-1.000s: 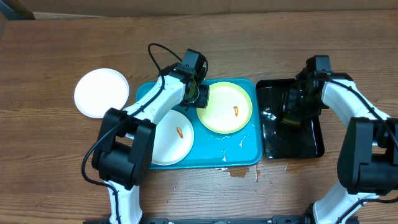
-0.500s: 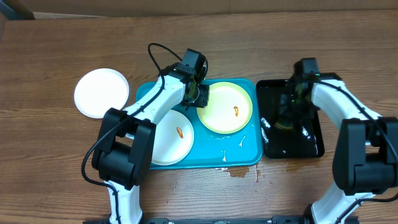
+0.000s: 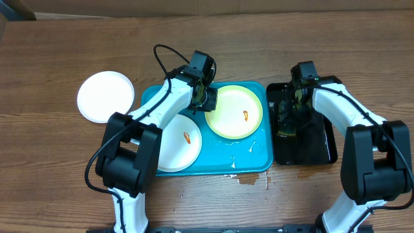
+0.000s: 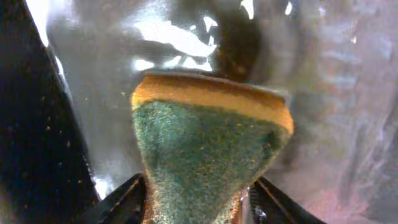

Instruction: Clean dirty plates on tray and stack at the side

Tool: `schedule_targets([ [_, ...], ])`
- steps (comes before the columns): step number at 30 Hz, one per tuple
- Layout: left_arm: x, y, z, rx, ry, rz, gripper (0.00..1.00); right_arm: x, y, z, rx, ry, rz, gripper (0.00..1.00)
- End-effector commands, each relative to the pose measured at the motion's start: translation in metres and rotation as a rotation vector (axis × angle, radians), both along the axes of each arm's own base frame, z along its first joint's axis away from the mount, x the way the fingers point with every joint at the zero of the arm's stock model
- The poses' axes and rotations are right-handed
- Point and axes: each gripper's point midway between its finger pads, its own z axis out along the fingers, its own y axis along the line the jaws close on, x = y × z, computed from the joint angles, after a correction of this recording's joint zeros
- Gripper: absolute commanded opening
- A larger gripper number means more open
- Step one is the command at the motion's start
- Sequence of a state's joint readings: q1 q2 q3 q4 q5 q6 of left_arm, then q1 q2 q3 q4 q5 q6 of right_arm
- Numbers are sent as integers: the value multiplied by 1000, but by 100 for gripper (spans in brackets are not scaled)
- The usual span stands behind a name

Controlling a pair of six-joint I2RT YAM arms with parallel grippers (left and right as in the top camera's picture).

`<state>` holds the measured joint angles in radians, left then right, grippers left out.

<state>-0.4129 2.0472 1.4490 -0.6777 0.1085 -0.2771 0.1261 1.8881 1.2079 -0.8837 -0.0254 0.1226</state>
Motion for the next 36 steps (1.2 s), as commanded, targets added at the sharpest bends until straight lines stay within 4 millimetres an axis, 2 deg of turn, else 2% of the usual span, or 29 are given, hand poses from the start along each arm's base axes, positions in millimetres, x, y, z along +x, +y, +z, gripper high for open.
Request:
schedule_targets([
  [1,-1,1,-8,27,-1,-13,26,21,-3,13,-25,-59,-4,63],
  [8,-2,1,-22,36,21,-14,30,31,-2,16,-19,-100,-10,62],
  [16,-1,1,-24,37,22,-14,31,37,-2,16,-16,-122,-10,58],
  [18,-1,1,-24,36,22,-13,31,38,-1,16,-15,-128,-10,52],
  [19,-1,0,-24,36,21,-13,31,38,-1,16,-15,-130,-10,43],
  [22,0,0,-24,35,19,-14,30,38,-1,16,-13,-128,-14,31],
  [28,0,0,-24,35,19,-14,31,37,-2,16,-15,-122,-14,24],
  [29,0,0,-24,35,19,-14,31,37,-2,16,-15,-126,-14,24],
  [30,0,0,-24,35,19,-14,31,39,-1,16,-15,-131,-14,29],
  [31,0,0,-24,35,19,-14,31,40,-1,17,-14,-137,-14,50],
  [32,0,0,-24,35,19,-13,31,41,-1,17,-13,-141,-14,57],
  [33,0,0,-24,35,19,-13,30,42,-1,17,-13,-144,-13,60],
  [36,0,0,-24,35,19,-13,32,36,-1,20,-15,-113,-13,60],
])
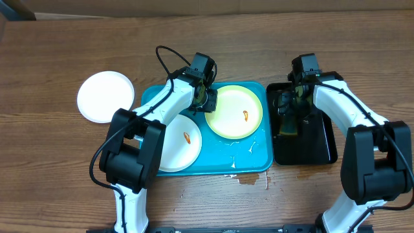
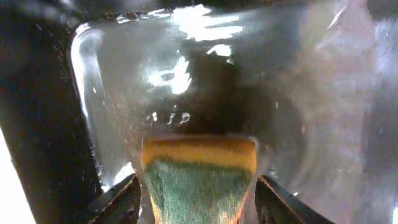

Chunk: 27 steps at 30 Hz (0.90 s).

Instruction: Clean dirty plates on tray and stack at the side

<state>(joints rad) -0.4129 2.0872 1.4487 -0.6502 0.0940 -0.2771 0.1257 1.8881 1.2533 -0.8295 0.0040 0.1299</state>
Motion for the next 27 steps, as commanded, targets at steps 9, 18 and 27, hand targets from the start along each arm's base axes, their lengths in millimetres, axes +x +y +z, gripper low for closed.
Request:
schedule_targets([
  [9,-4,-1,-8,17,12,-17,34,-51,-4,0,-13,217,-4,60],
  [18,-4,-1,-8,17,12,-18,34,-55,1,-13,21,215,-3,17],
  [27,-4,-1,-8,16,12,-18,46,-38,-4,-10,-5,150,1,61],
])
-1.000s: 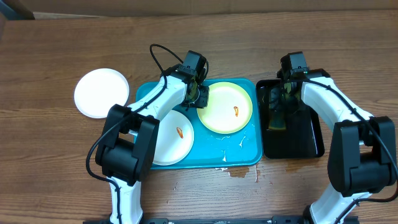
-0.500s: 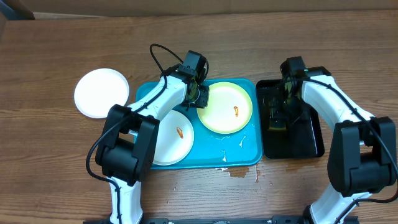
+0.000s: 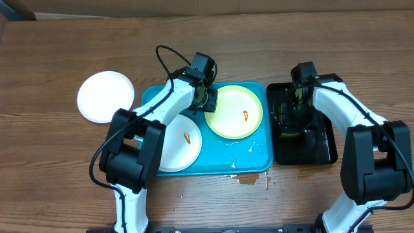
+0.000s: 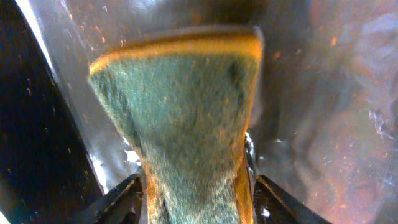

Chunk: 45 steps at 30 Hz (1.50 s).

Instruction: Clean dirty plates on tray and stack at the side

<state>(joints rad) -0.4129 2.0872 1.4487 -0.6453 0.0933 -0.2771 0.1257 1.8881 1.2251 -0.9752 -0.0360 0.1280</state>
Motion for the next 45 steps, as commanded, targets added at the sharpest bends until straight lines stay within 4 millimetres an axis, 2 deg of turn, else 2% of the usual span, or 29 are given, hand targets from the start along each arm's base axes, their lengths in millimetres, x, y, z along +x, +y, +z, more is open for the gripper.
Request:
schedule_targets([
  [1,-5,-1,-9,16,18,-18,46,13,-6,-1,-32,-48,-2,62],
  [4,-7,-4,-8,-2,27,-23,42,24,-6,0,-35,-97,-4,61],
  [8,-8,-4,-9,-3,33,-25,32,27,-3,0,-19,-108,-4,49],
  [9,-8,-4,-9,-3,33,-25,29,26,-3,0,-18,-105,-3,34],
  [10,-8,-4,-9,-3,33,-25,25,26,-4,0,-21,-101,-4,15],
  [11,-8,-4,-9,-3,33,-25,22,25,-4,0,-23,-101,-4,9],
  [14,-8,-4,-9,-3,32,-25,19,26,-4,-1,-22,-104,-4,9],
  [15,-8,-4,-9,-3,32,-25,19,26,-4,-1,-22,-106,-3,14],
  [17,-8,-4,-9,-3,32,-25,16,27,-4,-1,-22,-110,-3,31],
  [18,-8,-4,-9,-3,32,-25,12,28,-4,-1,-22,-112,-2,32],
  [19,-8,-4,-9,-3,32,-24,8,28,-4,-1,-23,-114,5,29],
  [20,-8,-4,-9,-3,32,-23,4,29,-6,0,-34,-117,9,12],
  [21,-7,-4,-9,-3,32,-23,4,31,-9,3,-52,-121,6,4],
  [28,-8,-3,-9,-3,34,-23,4,45,-15,49,-89,-203,-19,4],
  [30,-8,-4,-9,-3,32,-24,4,45,-15,56,-87,-219,-15,4],
  [40,-8,-4,-9,-3,32,-24,4,40,-19,57,-108,-204,-33,4],
  [45,-8,-4,-9,-3,32,-23,4,42,-33,59,-180,-217,-110,4],
])
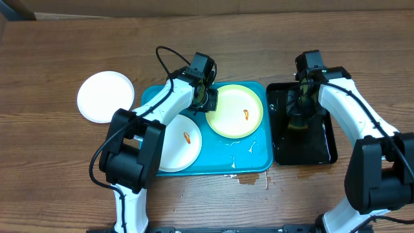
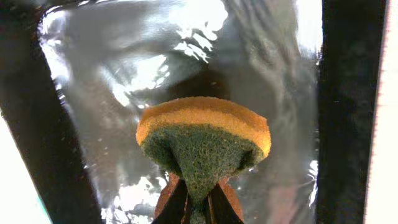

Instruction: Clean dirty plates on tray and stack at the side

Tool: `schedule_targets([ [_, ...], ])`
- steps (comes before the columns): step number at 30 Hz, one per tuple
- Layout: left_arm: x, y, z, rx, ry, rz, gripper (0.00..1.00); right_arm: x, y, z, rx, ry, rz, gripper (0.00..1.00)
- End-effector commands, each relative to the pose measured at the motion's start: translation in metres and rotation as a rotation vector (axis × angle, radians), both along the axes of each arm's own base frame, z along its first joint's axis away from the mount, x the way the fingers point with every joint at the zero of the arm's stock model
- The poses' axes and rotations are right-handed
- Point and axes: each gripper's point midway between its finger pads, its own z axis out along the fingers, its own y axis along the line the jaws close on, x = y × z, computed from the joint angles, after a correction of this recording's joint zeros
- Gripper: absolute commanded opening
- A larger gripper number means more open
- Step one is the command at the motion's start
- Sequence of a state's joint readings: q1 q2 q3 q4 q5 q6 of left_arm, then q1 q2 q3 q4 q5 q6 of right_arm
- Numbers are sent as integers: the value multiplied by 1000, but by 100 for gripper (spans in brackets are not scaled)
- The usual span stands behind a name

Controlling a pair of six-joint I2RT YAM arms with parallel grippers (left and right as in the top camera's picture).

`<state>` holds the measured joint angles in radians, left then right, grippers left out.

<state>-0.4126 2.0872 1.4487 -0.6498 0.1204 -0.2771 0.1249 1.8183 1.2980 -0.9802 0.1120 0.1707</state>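
A yellow-green plate [image 1: 229,107] with an orange smear [image 1: 246,115] and a white plate [image 1: 173,150] with an orange smear [image 1: 187,137] lie on the teal tray [image 1: 259,162]. My left gripper [image 1: 207,98] sits at the yellow-green plate's left rim; whether it grips the rim does not show. My right gripper [image 2: 194,205] is shut tight on a yellow-and-green sponge [image 2: 204,137], which it holds above the wet black tray [image 2: 93,93]. In the overhead view the sponge [image 1: 298,122] hangs over the middle of the black tray [image 1: 323,152].
One clean white plate [image 1: 105,96] lies on the wooden table to the left of the teal tray. Drops of water [image 1: 249,179] lie at the teal tray's front edge. A cardboard edge [image 1: 194,14] runs along the back.
My right gripper's fingers stood wide on the sponge, low in the black tray. Now they are pinched close on it, higher and nearer the tray's middle. The left arm has not moved.
My right gripper held the sponge in the wet black tray at the left side throughout, now lower, now higher. By now it is squeezed narrow and stands over the tray's middle. My left gripper stayed at the yellow-green plate's rim, and both smears are unchanged.
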Motion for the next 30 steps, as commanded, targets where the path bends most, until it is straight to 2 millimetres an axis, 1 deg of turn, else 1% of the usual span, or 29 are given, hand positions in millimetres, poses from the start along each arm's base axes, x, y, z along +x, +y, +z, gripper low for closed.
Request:
schedule_targets([
  [1,-5,0,-9,19,17,-16,4,9,-12,18,-54,-60,-59,4],
  [7,-5,0,-9,19,17,-16,4,17,-12,19,-58,-90,-52,4],
  [10,-5,0,-9,19,17,-16,4,16,-12,19,-61,-86,-26,4],
  [19,-5,0,-9,19,18,-16,4,12,-12,18,-64,-67,-25,4],
  [25,-5,0,-9,19,17,-16,4,14,-12,19,-64,-75,-25,4],
  [30,-5,0,-9,19,17,-16,4,12,-19,30,-106,-64,-30,4],
])
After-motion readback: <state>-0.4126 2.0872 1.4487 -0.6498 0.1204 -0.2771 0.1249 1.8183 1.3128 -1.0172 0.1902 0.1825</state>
